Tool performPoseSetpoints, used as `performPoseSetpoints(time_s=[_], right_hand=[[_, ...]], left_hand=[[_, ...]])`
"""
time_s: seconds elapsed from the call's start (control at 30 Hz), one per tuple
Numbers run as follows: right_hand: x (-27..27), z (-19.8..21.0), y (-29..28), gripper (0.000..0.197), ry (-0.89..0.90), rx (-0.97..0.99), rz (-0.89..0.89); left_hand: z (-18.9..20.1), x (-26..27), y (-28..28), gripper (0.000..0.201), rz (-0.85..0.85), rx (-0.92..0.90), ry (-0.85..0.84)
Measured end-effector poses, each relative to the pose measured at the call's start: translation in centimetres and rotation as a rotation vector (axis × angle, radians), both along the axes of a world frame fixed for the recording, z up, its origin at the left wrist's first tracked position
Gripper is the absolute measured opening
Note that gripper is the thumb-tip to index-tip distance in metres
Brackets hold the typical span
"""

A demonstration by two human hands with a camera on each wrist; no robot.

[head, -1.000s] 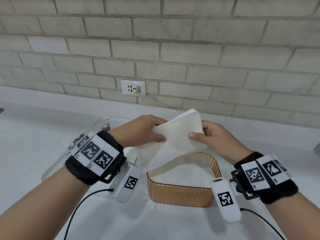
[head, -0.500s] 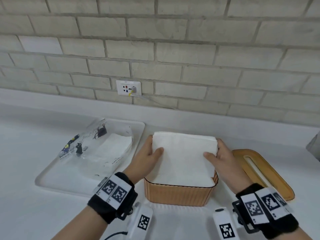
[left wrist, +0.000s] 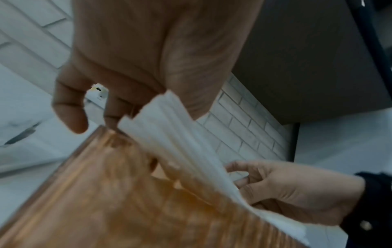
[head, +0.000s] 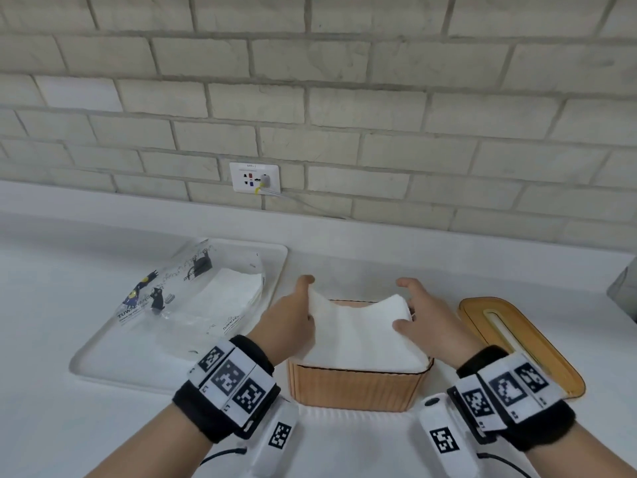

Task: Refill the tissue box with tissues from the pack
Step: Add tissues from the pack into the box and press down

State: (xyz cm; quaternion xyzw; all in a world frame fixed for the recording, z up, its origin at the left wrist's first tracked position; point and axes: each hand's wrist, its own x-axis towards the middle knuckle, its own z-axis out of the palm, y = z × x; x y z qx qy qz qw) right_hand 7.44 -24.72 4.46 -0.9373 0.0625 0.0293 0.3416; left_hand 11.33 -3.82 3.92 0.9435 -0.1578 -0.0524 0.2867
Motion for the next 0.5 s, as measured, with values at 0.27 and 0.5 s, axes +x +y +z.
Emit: performPoseSetpoints(time_s=[0.27, 0.5], right_hand=[[-1.0, 0.1, 0.9, 0.061, -0.128, -0.279, 0.070], [-2.3, 1.6, -0.4, 0.060, -0.087, -0.290, 0.359]], left_hand=[[0.2, -0.4, -0.2, 0.058, -0.099, 0.275, -0.070], [2.2, -0.8, 1.0, 0.061, -0.354, 0.409, 0.068]])
